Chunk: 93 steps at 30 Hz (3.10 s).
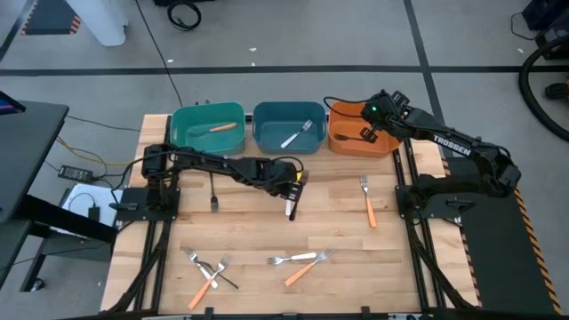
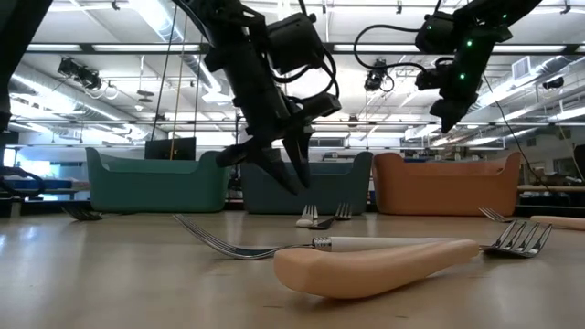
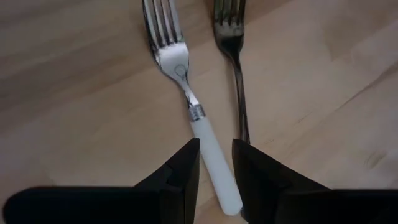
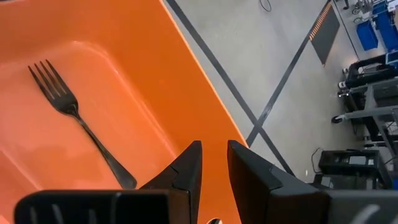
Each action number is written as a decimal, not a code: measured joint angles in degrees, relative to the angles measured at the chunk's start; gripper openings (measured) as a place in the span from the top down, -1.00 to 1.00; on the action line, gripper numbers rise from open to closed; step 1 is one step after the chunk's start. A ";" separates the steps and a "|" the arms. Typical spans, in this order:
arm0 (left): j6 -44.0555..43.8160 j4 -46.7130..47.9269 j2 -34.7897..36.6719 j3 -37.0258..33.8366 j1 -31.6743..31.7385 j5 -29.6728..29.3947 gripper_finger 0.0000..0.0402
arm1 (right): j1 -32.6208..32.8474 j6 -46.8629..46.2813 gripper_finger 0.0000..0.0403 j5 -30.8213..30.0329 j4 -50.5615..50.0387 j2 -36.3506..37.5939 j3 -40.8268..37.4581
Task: Sort silverware by color (type)
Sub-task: Put the white fork into the dark blue bin
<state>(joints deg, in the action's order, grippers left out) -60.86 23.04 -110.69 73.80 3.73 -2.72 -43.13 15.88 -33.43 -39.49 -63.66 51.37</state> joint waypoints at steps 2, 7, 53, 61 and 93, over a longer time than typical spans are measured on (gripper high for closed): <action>1.37 -0.15 0.00 0.00 0.31 -0.02 0.49 | 0.00 -1.95 0.58 0.04 -0.02 0.00 0.00; 1.48 -0.11 0.00 0.00 1.95 0.01 0.49 | 0.00 -4.35 0.58 0.22 -0.92 0.00 0.00; 7.72 2.20 -8.69 0.57 4.00 -1.83 0.68 | 0.00 -4.17 0.58 0.42 -1.57 -0.02 0.00; 16.68 2.39 -8.61 0.57 4.04 0.60 0.80 | -0.01 -4.17 0.58 0.45 -1.61 -0.02 0.02; 27.41 8.07 5.74 3.03 4.72 6.99 0.99 | -0.08 -4.37 0.58 1.55 -0.91 -0.02 0.02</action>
<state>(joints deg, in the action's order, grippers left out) -33.45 31.11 -104.95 76.83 8.45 4.27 -43.22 11.51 -31.88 -40.40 -63.68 51.40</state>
